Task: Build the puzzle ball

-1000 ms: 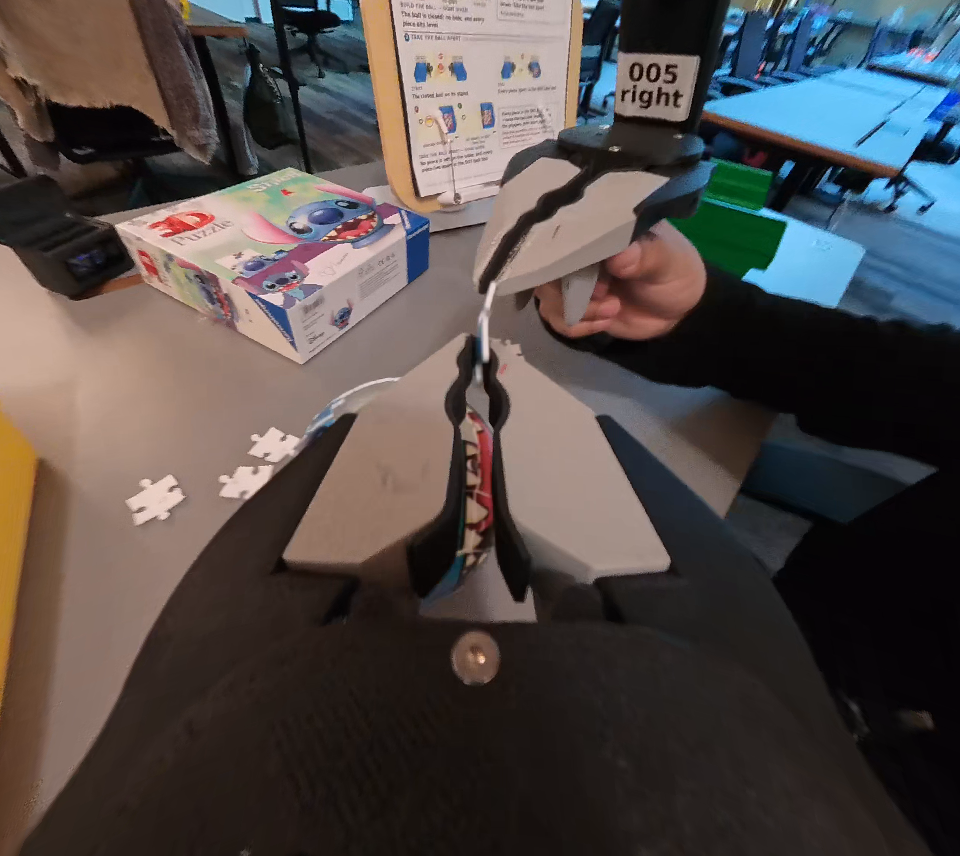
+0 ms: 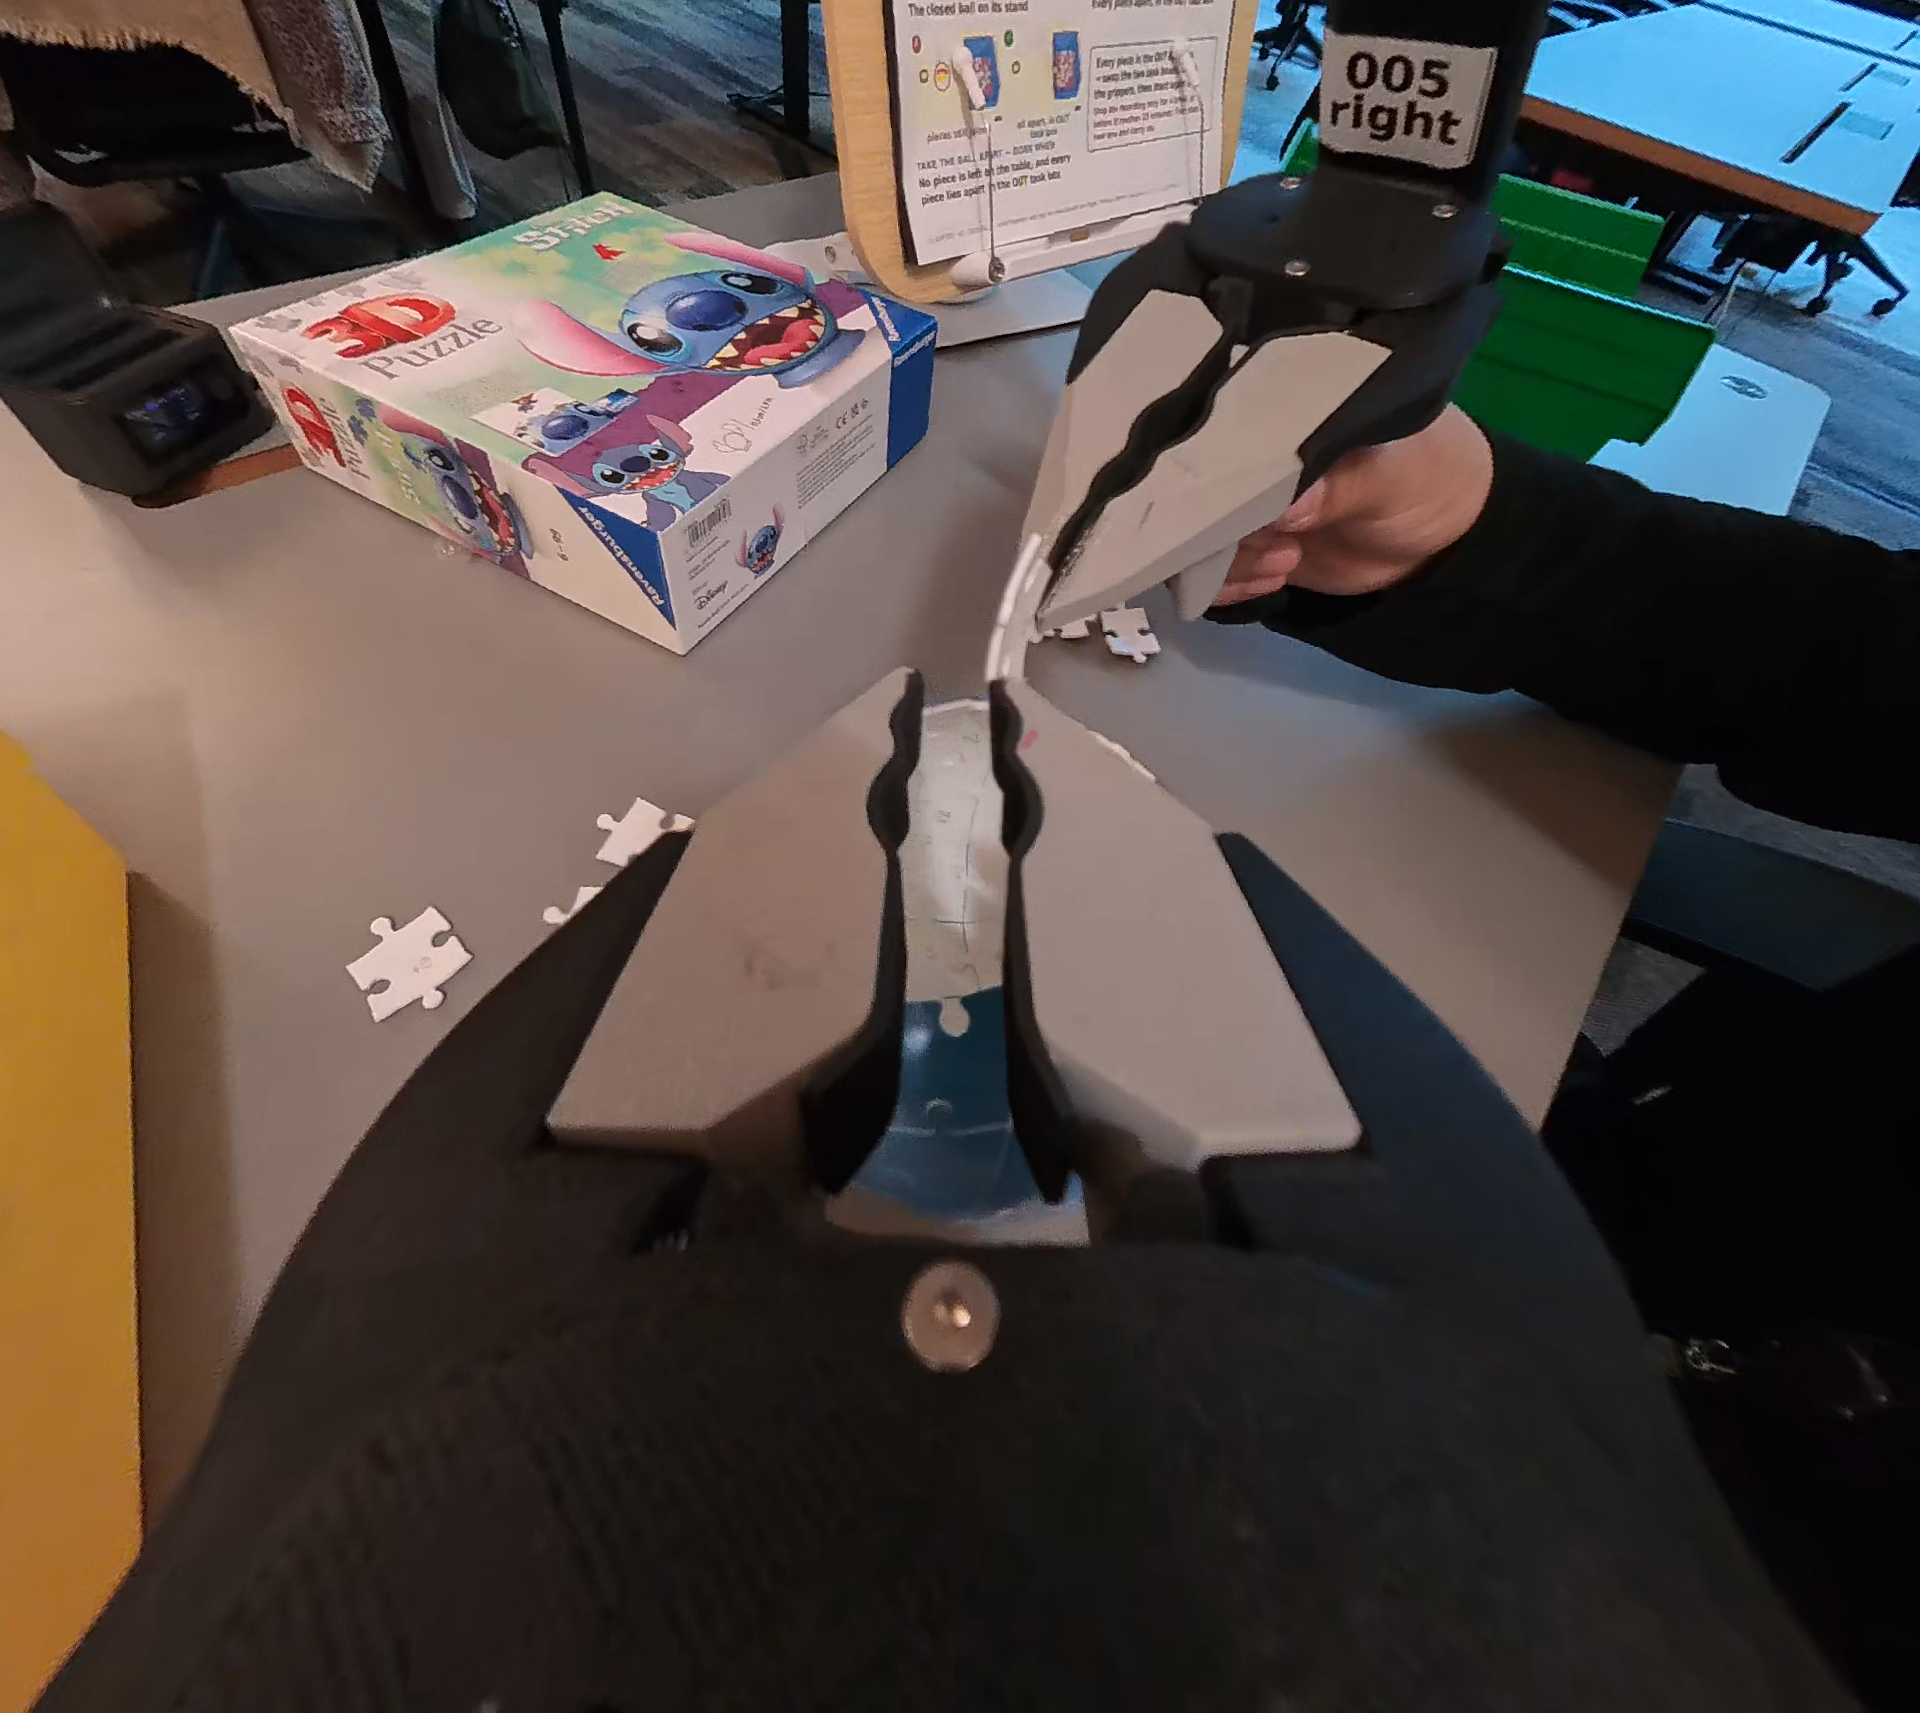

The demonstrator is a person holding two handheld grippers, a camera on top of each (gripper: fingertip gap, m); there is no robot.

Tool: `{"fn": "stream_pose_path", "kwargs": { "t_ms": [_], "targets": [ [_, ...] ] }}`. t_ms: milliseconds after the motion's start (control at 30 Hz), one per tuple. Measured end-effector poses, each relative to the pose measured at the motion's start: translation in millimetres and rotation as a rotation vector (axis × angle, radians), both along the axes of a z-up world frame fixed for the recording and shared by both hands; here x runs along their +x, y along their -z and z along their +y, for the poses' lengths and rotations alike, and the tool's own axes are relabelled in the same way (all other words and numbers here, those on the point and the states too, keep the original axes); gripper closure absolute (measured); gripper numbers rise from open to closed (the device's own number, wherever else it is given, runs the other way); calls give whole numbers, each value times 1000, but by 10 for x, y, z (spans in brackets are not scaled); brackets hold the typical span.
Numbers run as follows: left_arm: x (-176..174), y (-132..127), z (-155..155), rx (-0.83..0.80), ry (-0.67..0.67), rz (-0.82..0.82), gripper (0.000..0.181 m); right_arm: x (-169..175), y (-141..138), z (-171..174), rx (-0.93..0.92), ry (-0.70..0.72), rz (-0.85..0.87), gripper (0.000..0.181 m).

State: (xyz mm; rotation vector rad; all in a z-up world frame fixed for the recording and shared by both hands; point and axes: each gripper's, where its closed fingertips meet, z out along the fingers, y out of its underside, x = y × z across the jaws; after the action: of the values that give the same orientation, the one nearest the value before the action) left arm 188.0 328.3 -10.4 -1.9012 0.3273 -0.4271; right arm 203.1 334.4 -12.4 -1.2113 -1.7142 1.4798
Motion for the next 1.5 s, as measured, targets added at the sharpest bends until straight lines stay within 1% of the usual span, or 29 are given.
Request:
{"fn": "stream_pose_path", "kwargs": {
  "t_ms": [100,233,333,367,467,567,600,700,767,833,900,1000,1033,1067,1133,1200,1367,1500],
  "targets": [
    [-9,-11,-29,2,15,-11,166,-6,-10,-15,-16,-3,3,181],
    [-25,-11,-35,9,22,-12,162,-31,23,-13,20,10,5,181],
    [-22,15,10,6,25,10,170,-49,26,-48,28,-5,11,181],
    [-1,18,18,9,37,22,178,-60,36,-44,40,-1,8,181],
    [17,66,34,15,42,122,181,-86,85,7,94,24,-9,181],
    [-9,163,51,15,15,273,181,-93,111,74,174,50,-31,181],
    [-13,185,56,18,9,317,181,-97,74,96,201,61,-17,174],
    [15,189,70,25,2,383,181,-119,-38,63,254,48,14,172],
    [-2,171,95,36,-15,418,181,-162,-19,43,305,46,-3,169],
    [-13,170,107,40,-18,428,181,-195,76,44,378,49,-40,173],
    [-39,202,107,28,-21,425,181,-230,129,47,446,61,-38,180],
    [-74,247,90,5,-30,399,181,-250,195,21,514,50,-54,181],
    [-82,241,82,-1,-35,381,179,-249,201,5,527,43,-52,181],
    [-79,231,66,-10,-30,366,174,-247,198,-5,535,42,-48,181],
    [-97,209,33,-34,-31,351,169,-249,183,14,569,64,-39,181],
    [-135,219,7,-69,-41,383,166,-237,192,12,621,74,-42,181],
    [-207,359,-6,-126,-56,548,164,-236,251,-32,750,88,-54,181],
    [-183,377,27,-139,-44,527,165,-248,269,-26,792,102,-51,181]
  ]
}}
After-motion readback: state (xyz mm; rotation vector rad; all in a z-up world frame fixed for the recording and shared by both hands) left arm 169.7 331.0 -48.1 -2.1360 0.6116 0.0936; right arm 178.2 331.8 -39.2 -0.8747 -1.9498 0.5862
